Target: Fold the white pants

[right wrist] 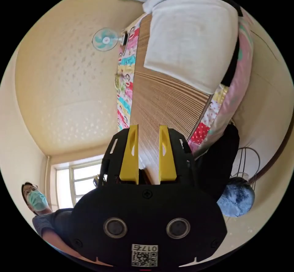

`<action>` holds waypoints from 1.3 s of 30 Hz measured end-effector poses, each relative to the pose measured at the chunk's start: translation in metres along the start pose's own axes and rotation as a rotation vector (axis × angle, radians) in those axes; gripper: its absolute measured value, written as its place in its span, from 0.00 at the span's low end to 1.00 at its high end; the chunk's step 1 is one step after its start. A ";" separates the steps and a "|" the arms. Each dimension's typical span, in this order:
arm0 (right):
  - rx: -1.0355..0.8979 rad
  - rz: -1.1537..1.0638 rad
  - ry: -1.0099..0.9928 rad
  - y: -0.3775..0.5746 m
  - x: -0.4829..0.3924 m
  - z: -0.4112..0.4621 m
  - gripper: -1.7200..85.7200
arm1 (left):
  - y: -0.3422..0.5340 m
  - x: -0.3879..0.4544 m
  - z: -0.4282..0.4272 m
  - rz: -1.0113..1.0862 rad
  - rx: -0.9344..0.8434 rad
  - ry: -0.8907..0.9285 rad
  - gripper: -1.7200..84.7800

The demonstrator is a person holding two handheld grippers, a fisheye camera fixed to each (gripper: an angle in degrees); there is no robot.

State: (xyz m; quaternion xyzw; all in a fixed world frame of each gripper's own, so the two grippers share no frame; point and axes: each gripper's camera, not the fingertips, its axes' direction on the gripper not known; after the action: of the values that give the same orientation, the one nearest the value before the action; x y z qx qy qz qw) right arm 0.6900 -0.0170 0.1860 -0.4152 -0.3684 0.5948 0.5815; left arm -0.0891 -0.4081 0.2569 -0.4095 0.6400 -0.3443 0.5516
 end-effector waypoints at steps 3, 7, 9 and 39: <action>0.161 0.108 0.027 -0.043 0.017 -0.040 0.17 | 0.003 -0.002 0.054 -0.022 -0.059 -0.075 0.09; 0.232 0.199 -0.005 -0.087 0.036 -0.054 0.18 | 0.001 -0.012 0.127 -0.030 -0.075 -0.128 0.10; 0.282 0.246 -0.129 -0.098 0.038 -0.056 0.17 | -0.003 -0.018 0.157 -0.048 -0.086 -0.152 0.10; -0.124 0.009 0.144 0.007 -0.085 0.113 0.13 | 0.071 -0.147 0.367 -0.111 0.193 -0.346 0.09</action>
State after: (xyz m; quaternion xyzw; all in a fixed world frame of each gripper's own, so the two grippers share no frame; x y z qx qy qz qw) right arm 0.5819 -0.0970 0.2287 -0.4939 -0.3598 0.5419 0.5770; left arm 0.2717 -0.2411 0.1988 -0.4423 0.4762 -0.3584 0.6702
